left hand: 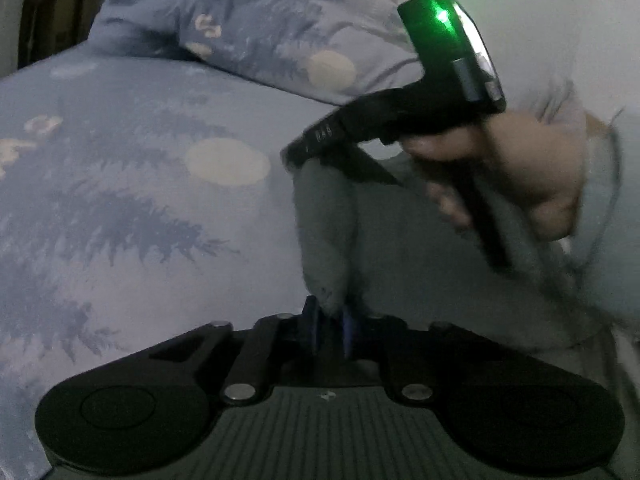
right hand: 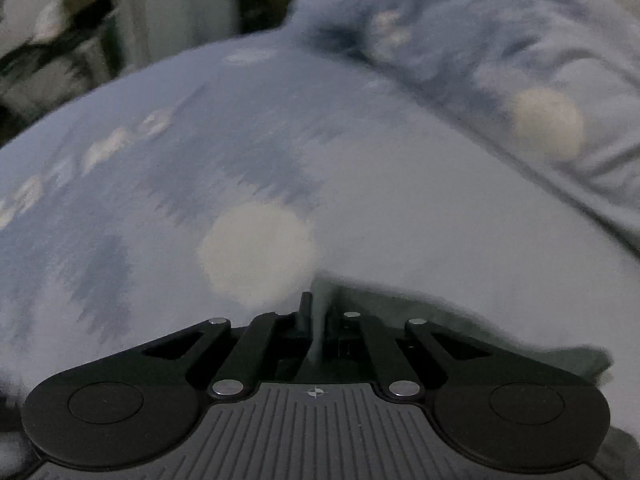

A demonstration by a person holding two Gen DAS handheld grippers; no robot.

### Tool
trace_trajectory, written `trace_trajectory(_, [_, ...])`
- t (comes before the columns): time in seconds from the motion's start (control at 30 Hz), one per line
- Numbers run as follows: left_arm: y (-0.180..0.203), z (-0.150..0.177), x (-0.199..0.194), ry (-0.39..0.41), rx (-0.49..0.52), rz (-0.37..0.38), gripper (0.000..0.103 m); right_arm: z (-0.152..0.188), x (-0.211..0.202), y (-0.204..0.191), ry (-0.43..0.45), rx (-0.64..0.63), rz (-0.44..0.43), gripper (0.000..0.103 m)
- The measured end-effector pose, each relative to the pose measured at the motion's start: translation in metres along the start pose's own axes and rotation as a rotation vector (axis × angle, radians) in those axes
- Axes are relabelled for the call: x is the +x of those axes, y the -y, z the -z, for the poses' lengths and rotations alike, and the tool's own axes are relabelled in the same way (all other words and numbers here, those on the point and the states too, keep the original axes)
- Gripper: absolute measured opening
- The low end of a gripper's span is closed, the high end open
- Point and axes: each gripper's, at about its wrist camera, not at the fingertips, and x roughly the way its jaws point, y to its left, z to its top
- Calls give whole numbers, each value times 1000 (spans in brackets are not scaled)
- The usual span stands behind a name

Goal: Fold clothes

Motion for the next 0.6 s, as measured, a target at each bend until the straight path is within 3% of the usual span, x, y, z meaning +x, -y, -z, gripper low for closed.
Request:
trace_trajectory(0.17, [-1,3,-1,-13,2,-22,16,3,14,-6,16,-8,67,5])
trace_trajectory(0.2, [-2,4,-2,-15,-6,-25,20,2,8,-6,33,4,83,10])
trace_trajectory(0.27, [-4,1,-8,-9,-11,-52,40,0,-3,-7,69,30,115,33])
trace_trajectory(0.3, [-4,-1,-12,-7,-14,-65,60,-1,-9,-7,86,42,131,51])
trace_trajectory(0.33, [-6,-2,-16,-3,-18,-79,86,-2,-21,-7,116,56,139,58])
trace_trajectory(0.37, [-9,-3,-23,6,-29,-95,93,-3,-36,-7,155,70,142,59])
trace_trajectory(0.6, [-30,-12,-77,78,-84,-181,94,23,-189,-4,333,131,91,75])
